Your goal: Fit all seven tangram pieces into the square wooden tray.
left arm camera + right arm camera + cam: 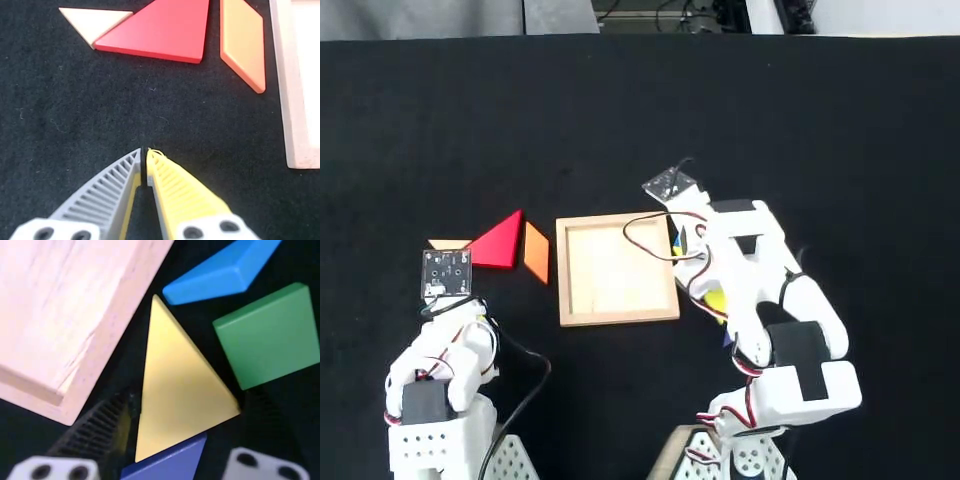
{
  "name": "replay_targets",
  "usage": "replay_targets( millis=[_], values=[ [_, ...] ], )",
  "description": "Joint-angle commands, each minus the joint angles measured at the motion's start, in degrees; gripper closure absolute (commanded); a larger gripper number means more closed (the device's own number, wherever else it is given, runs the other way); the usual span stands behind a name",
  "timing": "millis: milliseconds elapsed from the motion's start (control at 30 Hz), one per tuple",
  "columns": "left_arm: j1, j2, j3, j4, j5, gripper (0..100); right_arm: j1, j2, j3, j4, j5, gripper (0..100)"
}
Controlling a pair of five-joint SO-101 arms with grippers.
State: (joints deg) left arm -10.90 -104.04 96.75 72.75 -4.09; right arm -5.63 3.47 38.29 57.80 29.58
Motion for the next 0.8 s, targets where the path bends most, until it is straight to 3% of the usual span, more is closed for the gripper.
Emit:
replay_targets(
  millis=[0,233,767],
  values=[
    [-0.7,-0.1,0.7,0.1,0.0,97,-1.7,0.1,-1.5,0.3,0.4,73.6],
    [-0.7,-0.1,0.7,0.1,0.0,97,-1.7,0.0,-1.5,0.6,0.4,88.9],
    [-0.7,-0.1,0.7,0.1,0.0,97,-1.0,-18.1,-7.3,14.8,-0.1,88.8]
  ],
)
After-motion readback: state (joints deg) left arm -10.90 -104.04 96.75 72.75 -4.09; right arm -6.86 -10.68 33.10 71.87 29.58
